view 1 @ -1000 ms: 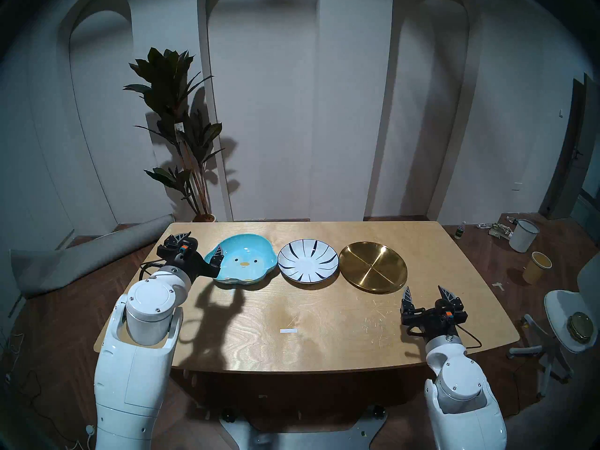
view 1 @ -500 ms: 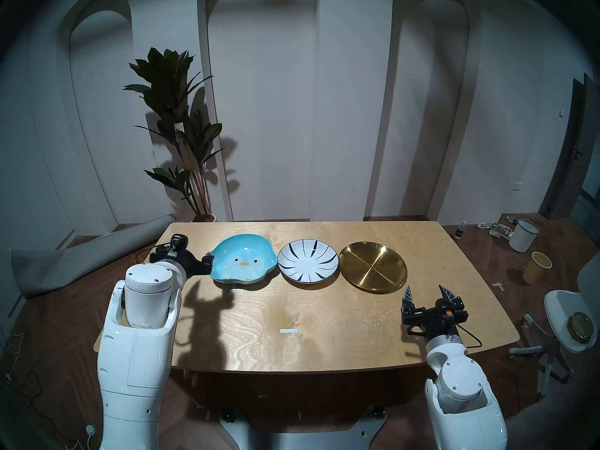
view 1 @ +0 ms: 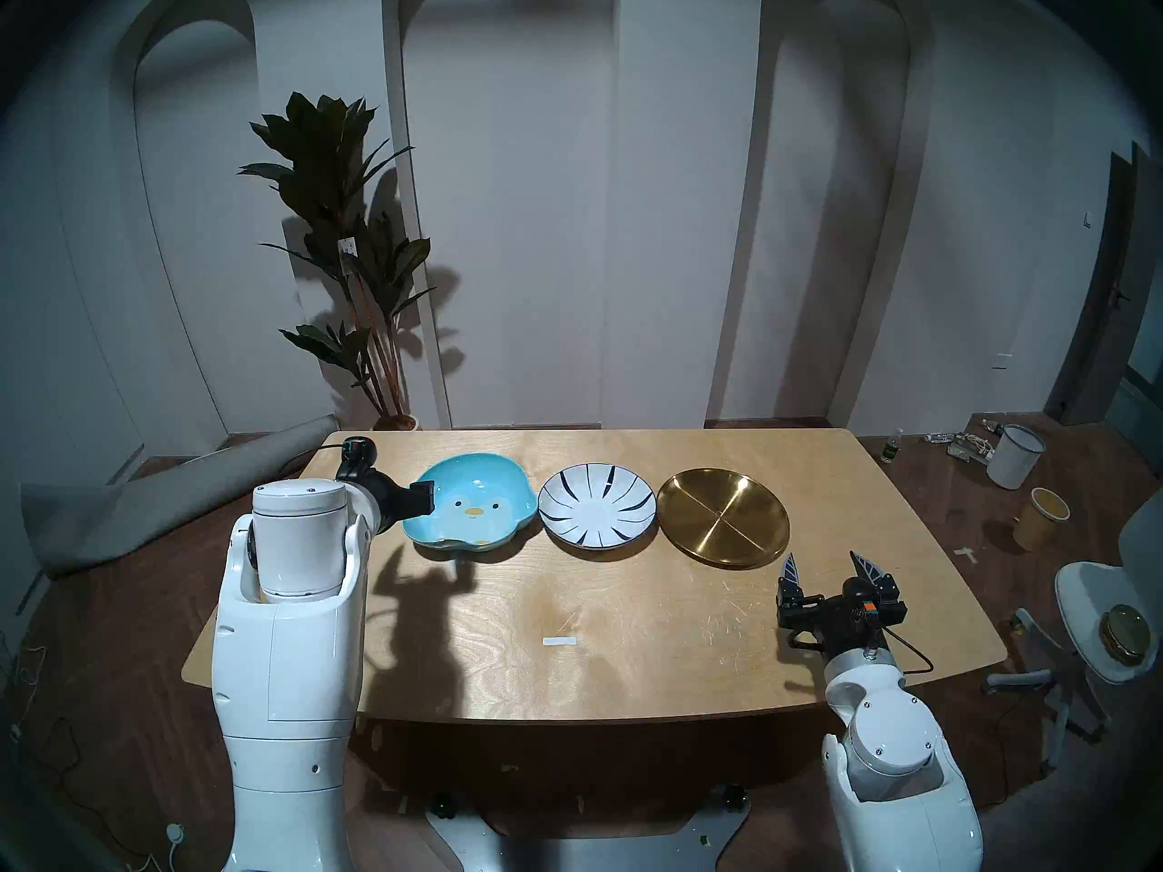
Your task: Stack the plates into one stack
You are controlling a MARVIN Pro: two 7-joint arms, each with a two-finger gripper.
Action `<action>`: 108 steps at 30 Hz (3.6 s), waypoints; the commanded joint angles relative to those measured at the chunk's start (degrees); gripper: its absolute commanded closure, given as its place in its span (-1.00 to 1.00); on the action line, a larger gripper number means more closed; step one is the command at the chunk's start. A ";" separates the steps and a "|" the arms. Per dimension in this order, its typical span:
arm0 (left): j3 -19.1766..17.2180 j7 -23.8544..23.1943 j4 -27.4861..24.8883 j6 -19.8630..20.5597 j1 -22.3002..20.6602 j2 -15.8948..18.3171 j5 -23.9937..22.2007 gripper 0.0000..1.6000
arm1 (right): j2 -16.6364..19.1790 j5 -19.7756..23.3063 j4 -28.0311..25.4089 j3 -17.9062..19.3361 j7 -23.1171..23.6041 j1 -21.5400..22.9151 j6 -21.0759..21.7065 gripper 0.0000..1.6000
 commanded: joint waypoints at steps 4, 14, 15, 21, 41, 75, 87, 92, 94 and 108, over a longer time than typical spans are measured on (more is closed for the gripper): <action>-1.23 2.28 0.01 -0.14 -4.26 -4.49 -0.93 -1.00 | 0.00 0.38 -1.51 -0.15 0.15 0.07 -0.36 -1.00; -2.79 3.95 4.99 -0.14 -7.69 -5.92 -2.24 -1.00 | 0.23 0.65 -0.98 -0.23 0.05 0.26 -0.26 -1.00; -3.00 4.24 5.51 -0.14 -8.10 -6.09 -2.33 -1.00 | 0.26 0.69 -0.95 -0.24 0.05 0.27 -0.26 -1.00; -3.78 6.42 8.15 -0.14 -10.31 -7.01 -2.26 -1.00 | 0.39 0.91 -0.92 -0.29 0.03 0.29 -0.28 -1.00; -5.90 15.66 17.98 -0.14 -15.14 -11.68 -0.04 -1.00 | 0.83 1.55 -0.83 -0.44 -0.04 0.32 -0.30 -1.00; -11.54 32.85 30.74 -0.14 -21.51 -18.33 5.60 0.00 | 1.54 2.44 -0.92 -0.72 -0.21 0.26 -0.33 -1.00; -15.04 37.28 33.89 -0.14 -24.08 -20.56 6.36 1.00 | 1.79 2.74 -0.94 -0.82 -0.28 0.24 -0.34 -1.00; -16.78 38.90 34.69 -0.14 -25.58 -21.39 6.35 1.00 | 1.89 2.85 -0.97 -0.87 -0.33 0.22 -0.34 -1.00; -17.46 39.64 35.03 -0.14 -26.18 -21.72 6.45 1.00 | 1.94 2.90 -0.97 -0.89 -0.35 0.22 -0.34 -1.00; -21.02 42.89 34.90 -0.14 -31.71 -24.39 5.91 1.00 | 2.23 3.22 -0.89 -1.02 -0.50 0.23 -0.32 -1.00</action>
